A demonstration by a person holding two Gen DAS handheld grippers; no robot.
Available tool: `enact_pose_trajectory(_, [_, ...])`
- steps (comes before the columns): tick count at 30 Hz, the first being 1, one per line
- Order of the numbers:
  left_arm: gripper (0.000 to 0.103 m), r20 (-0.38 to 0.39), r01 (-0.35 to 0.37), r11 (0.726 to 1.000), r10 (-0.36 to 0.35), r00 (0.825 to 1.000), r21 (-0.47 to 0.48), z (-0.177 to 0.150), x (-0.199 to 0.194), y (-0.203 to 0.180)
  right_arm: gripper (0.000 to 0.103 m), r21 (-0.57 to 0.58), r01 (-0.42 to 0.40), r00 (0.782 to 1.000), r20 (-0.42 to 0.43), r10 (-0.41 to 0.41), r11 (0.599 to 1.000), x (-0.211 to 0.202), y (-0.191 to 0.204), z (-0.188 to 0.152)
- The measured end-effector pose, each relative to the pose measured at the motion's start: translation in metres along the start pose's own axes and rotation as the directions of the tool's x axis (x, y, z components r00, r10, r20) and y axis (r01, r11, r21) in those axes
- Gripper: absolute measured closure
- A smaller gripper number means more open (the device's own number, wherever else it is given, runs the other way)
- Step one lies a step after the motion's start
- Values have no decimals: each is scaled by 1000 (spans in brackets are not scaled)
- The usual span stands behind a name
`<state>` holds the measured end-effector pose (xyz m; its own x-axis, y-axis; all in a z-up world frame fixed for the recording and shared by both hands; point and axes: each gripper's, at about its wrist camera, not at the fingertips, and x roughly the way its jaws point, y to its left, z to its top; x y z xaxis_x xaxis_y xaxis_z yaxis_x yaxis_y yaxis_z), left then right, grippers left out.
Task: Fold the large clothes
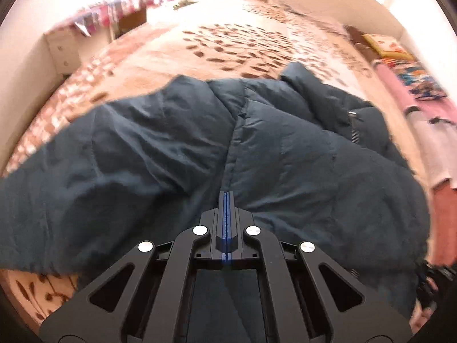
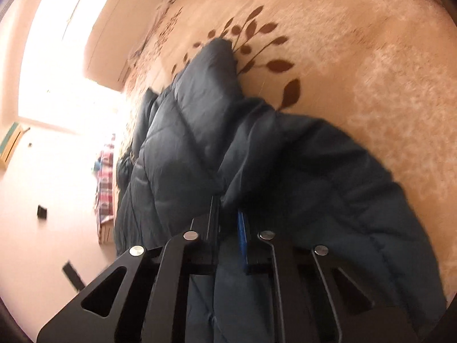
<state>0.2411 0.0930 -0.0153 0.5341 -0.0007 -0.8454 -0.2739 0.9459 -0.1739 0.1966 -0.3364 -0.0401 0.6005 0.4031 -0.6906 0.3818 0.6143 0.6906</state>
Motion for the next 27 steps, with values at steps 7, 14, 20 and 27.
enact_pose_trajectory(7, [101, -17, -12, 1000, 11, 1000, -3, -7, 9, -2, 88, -86, 112, 993, -32, -115, 990, 4, 3, -2])
enact_pose_trajectory(14, [37, 23, 41, 997, -40, 999, -72, -32, -42, 32, 67, -205, 149, 989, 31, -145, 967, -40, 17, -29])
enact_pose_trajectory(20, [33, 33, 53, 987, -49, 998, -154, -76, -85, 98, 53, -410, 176, 984, 38, -177, 895, -69, 32, -96])
enact_pose_trajectory(27, [32, 67, 20, 906, 9, 998, -422, -122, -119, 218, 53, -506, 150, 980, -37, -195, 849, -64, 43, -148])
